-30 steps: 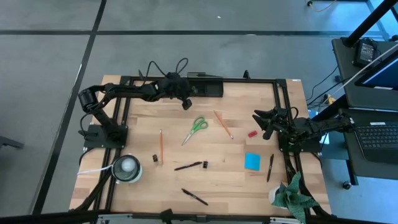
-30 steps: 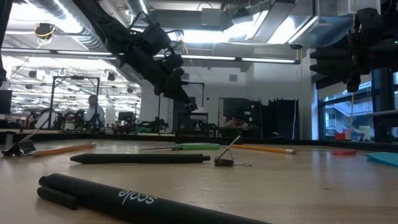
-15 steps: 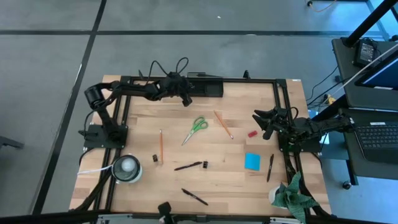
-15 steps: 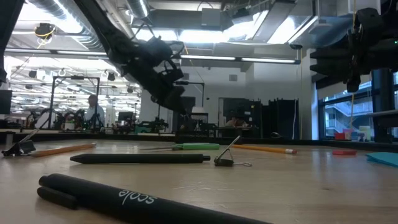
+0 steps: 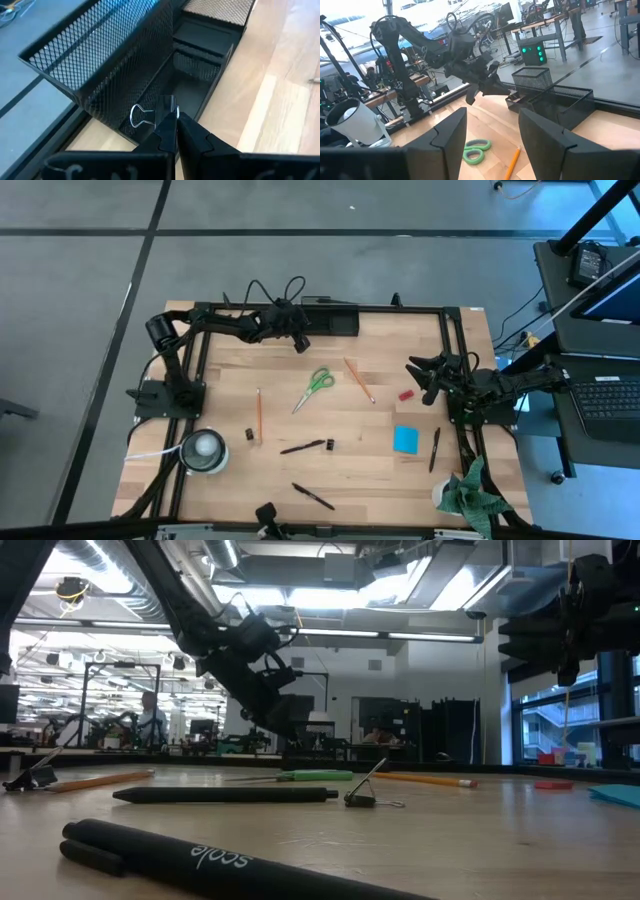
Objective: Pick and place office supplies into organizer
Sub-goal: Put the top black binder clip into the desk organizer, then put the orange eraser into the desk organizer
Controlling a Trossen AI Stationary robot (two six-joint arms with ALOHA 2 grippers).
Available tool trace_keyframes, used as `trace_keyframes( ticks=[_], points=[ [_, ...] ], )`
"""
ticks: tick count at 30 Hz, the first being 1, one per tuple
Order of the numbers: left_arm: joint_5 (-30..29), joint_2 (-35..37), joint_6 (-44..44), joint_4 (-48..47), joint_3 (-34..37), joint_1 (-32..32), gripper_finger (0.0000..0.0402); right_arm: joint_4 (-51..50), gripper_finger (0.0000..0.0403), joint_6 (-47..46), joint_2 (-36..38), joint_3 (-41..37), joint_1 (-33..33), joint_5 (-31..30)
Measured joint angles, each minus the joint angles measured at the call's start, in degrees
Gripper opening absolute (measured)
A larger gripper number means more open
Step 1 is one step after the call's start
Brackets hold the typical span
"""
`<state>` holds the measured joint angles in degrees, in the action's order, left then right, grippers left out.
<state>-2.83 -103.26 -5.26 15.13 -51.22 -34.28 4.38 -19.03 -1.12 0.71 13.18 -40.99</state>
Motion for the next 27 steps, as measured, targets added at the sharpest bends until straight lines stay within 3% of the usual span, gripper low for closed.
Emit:
trace_keyframes(
  ticks=[22,27],
  points=[
    [0.0,0.02,0.17,0.11,-0.02,0.02,0.0038,0.0,0.0182,-0.01,-0.01,0.0,0.0,0.0],
    [1.38,1.72,2.51,-0.03,-0.02,0.05,0.0044,3.25,0.0182,-3.9,0.01,0.24,0.01,0.0]
  ],
)
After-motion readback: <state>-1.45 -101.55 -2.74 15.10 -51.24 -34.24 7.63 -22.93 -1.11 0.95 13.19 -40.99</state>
